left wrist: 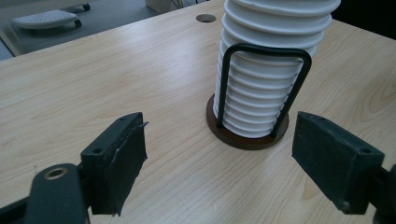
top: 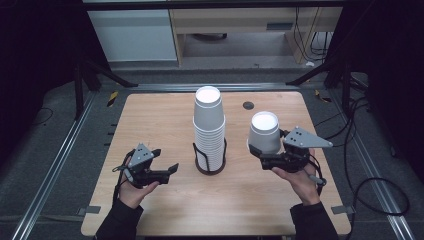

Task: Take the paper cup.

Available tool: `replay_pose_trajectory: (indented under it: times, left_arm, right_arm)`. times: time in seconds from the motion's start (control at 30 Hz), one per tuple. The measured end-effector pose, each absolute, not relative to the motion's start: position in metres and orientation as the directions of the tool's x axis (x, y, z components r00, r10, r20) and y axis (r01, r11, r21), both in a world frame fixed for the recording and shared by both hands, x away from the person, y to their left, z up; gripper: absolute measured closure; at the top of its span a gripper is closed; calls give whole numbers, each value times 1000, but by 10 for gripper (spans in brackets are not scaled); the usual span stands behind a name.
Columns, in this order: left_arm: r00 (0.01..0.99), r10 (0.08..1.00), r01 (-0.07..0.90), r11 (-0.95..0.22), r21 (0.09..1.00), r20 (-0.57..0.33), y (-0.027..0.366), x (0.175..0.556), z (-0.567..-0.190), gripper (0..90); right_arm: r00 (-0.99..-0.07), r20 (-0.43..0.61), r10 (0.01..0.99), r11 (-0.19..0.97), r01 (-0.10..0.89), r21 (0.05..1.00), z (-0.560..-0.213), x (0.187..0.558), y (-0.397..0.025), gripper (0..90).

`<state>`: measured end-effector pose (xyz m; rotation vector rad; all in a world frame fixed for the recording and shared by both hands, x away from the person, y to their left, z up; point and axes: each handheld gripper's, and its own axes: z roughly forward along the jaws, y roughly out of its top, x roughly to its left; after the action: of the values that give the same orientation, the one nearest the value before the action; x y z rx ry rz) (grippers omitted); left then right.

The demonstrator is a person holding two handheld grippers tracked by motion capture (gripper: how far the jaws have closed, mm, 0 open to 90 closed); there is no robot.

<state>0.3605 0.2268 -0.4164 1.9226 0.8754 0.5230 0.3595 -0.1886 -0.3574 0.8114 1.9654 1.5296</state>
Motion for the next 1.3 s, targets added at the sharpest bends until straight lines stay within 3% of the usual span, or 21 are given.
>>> replay_pose_trajectory:
  times: [0.37,1.3]
  left_arm:
    - [672,741,358,-322,877,-2,220,359,-418,169]
    - [731,682,351,-347,870,-23,199,355,-426,171]
  right_arm:
    - [-694,-5,720,228,230,946,-403,357,-191,139]
    - [-776,-8,631,344,270,899,-430,350,-161,139]
